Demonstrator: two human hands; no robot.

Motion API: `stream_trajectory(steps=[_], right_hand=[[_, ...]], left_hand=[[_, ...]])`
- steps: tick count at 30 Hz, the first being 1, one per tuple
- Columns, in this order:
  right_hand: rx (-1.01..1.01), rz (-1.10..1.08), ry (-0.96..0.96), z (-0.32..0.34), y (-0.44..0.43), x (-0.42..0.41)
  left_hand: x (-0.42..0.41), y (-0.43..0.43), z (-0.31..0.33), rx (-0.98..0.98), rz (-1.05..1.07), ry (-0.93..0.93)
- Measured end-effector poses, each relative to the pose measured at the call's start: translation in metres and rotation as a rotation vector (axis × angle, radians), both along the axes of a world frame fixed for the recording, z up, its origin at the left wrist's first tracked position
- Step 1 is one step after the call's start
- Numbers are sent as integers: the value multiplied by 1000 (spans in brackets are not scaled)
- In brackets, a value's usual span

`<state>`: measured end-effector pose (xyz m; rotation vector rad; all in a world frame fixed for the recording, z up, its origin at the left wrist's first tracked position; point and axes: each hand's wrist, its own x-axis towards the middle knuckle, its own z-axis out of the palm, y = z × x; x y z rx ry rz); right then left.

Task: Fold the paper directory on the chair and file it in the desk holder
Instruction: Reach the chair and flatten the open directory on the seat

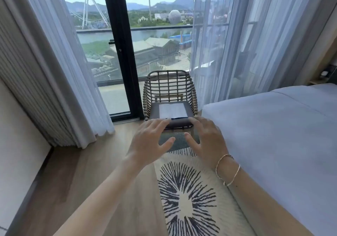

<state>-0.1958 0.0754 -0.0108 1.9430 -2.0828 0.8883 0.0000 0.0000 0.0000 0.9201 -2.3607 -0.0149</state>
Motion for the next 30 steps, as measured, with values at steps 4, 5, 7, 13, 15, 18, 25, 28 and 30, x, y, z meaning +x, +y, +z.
stream_trajectory(steps=[4,5,7,13,15,18,25,28,30], right_hand=[[101,20,-34,-46,26,14],[130,12,-33,-59,34,17],[199,8,-36,-83,51,22],[384,-18,-119,-143,110,38],[443,-20,-122,-157,125,45],[521,5,-117,-164,136,50],[426,-5,-134,-144,129,43],[371,-3,-130,-133,123,34],[342,-13,-140,-130,120,28]], left_hand=[[9,27,-44,179,32,-15],[12,35,-56,225,44,-16],[18,52,-77,297,54,-12],[47,104,-133,404,73,-123],[53,114,-144,432,76,-157],[57,122,-151,473,68,-184],[56,120,-144,472,54,-117],[49,113,-136,446,56,-104],[44,111,-132,435,57,-99]])
